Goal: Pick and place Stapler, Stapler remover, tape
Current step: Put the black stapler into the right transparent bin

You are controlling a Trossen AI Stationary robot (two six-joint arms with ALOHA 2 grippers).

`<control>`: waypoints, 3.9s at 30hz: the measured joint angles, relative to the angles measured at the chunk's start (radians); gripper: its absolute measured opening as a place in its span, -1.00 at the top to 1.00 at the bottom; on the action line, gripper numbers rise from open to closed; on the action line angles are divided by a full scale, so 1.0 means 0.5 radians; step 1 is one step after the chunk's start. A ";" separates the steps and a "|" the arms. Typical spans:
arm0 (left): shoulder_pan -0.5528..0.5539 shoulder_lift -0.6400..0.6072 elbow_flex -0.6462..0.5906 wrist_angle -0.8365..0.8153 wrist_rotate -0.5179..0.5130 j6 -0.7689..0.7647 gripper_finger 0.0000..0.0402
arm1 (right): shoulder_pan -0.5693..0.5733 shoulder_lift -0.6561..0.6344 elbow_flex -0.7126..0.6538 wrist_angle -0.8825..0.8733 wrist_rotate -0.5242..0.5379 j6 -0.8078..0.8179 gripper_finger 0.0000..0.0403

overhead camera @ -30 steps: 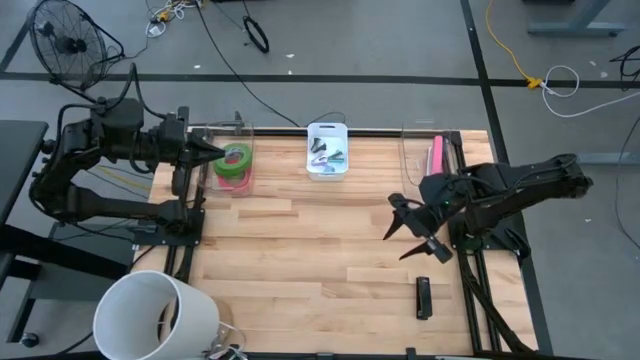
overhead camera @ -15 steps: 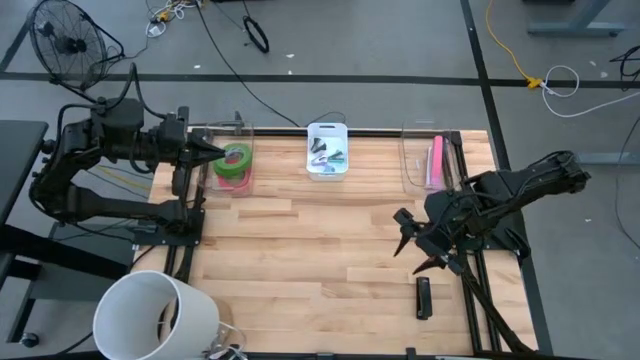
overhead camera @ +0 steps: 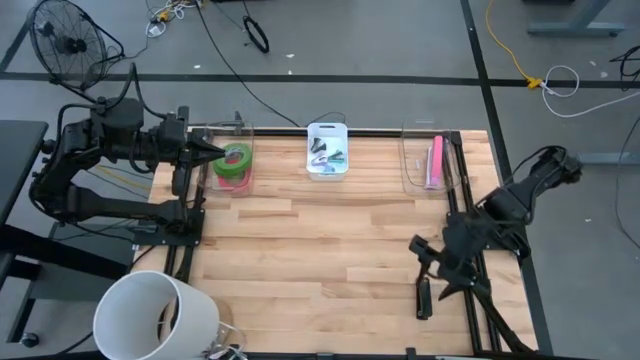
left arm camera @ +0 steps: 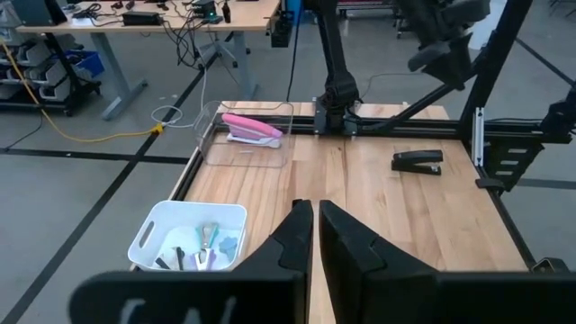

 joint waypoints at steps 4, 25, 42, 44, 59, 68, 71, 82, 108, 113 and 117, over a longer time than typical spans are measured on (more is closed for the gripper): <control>0.000 0.000 0.000 0.000 0.000 0.000 0.86 | 0.166 0.008 0.000 -0.063 0.082 -0.001 -0.30; 0.000 0.000 0.000 0.000 0.000 0.000 0.86 | 0.751 0.448 -0.002 -0.171 0.374 -0.255 -0.30; 0.000 0.000 0.000 0.000 0.001 0.000 0.86 | 0.754 0.500 -0.239 -0.154 0.362 -0.805 -0.30; 0.000 0.000 0.000 0.000 0.001 0.000 0.86 | 0.729 0.492 -0.319 -0.105 0.349 -0.838 -0.30; 0.000 0.000 0.000 0.000 0.001 0.001 0.86 | 0.520 0.491 -0.801 0.277 0.349 -0.850 -0.30; 0.000 0.000 0.000 0.000 0.001 0.000 0.86 | 0.376 0.490 -1.035 0.509 0.346 -0.790 -0.30; 0.000 0.000 0.000 0.000 0.001 0.000 0.86 | 0.336 0.490 -1.092 0.583 0.328 -0.743 -0.30; 0.000 0.000 0.000 0.000 0.000 0.000 0.86 | 0.276 0.490 -1.239 0.653 0.187 -0.685 -0.17; 0.000 0.000 0.000 0.000 0.000 0.000 0.86 | 0.276 0.490 -1.188 0.738 0.092 -0.534 0.45; -0.001 0.000 0.000 0.000 0.001 0.000 0.86 | 0.271 0.490 -1.021 0.709 0.085 -0.424 0.44; -0.001 0.000 0.000 0.000 0.000 0.000 0.86 | 0.239 0.490 -0.866 0.730 0.095 -0.325 0.43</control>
